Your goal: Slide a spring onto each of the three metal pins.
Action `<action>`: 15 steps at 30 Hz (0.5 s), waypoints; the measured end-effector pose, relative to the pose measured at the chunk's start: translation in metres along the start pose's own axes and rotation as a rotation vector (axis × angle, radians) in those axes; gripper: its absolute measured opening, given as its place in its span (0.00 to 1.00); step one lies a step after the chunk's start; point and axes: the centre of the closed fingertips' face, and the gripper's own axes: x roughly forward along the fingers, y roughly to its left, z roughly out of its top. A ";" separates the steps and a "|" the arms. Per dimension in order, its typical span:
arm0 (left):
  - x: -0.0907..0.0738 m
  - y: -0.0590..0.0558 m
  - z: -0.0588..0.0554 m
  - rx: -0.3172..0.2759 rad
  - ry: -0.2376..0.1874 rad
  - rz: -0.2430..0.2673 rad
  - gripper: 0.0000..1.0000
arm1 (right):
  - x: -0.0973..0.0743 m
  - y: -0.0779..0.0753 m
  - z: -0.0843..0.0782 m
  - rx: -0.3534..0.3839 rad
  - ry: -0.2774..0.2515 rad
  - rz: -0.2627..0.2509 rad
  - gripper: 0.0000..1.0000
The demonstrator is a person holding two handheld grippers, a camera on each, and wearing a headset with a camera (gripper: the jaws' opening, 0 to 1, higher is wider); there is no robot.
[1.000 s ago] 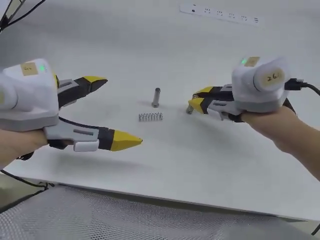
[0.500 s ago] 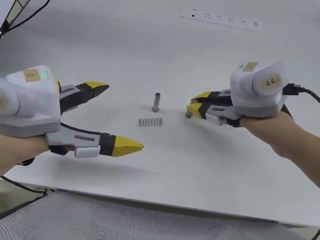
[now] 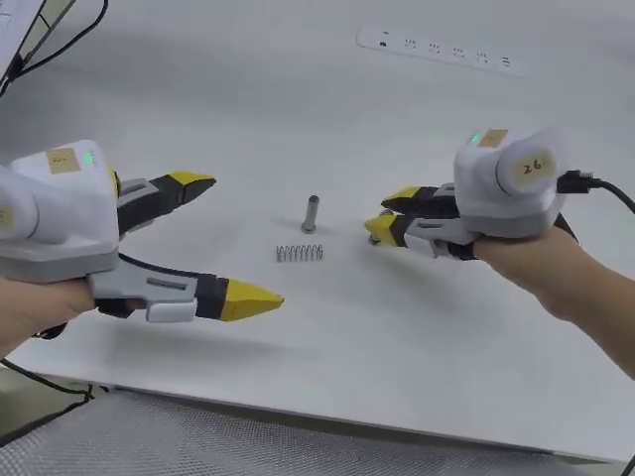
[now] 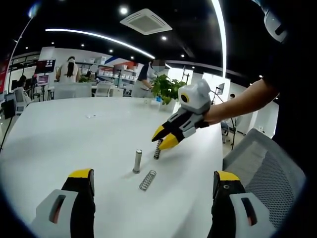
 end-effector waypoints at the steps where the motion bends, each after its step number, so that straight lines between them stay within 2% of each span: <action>1: 0.000 0.000 0.000 0.000 0.000 0.000 0.98 | -0.001 0.000 0.001 -0.009 -0.002 -0.003 0.22; 6: 0.000 -0.001 0.002 0.002 0.002 -0.003 0.98 | -0.007 0.002 0.007 -0.043 -0.017 -0.002 0.27; 15: -0.001 -0.004 0.006 0.007 0.006 -0.008 0.98 | -0.029 0.009 0.020 -0.100 -0.052 0.017 0.28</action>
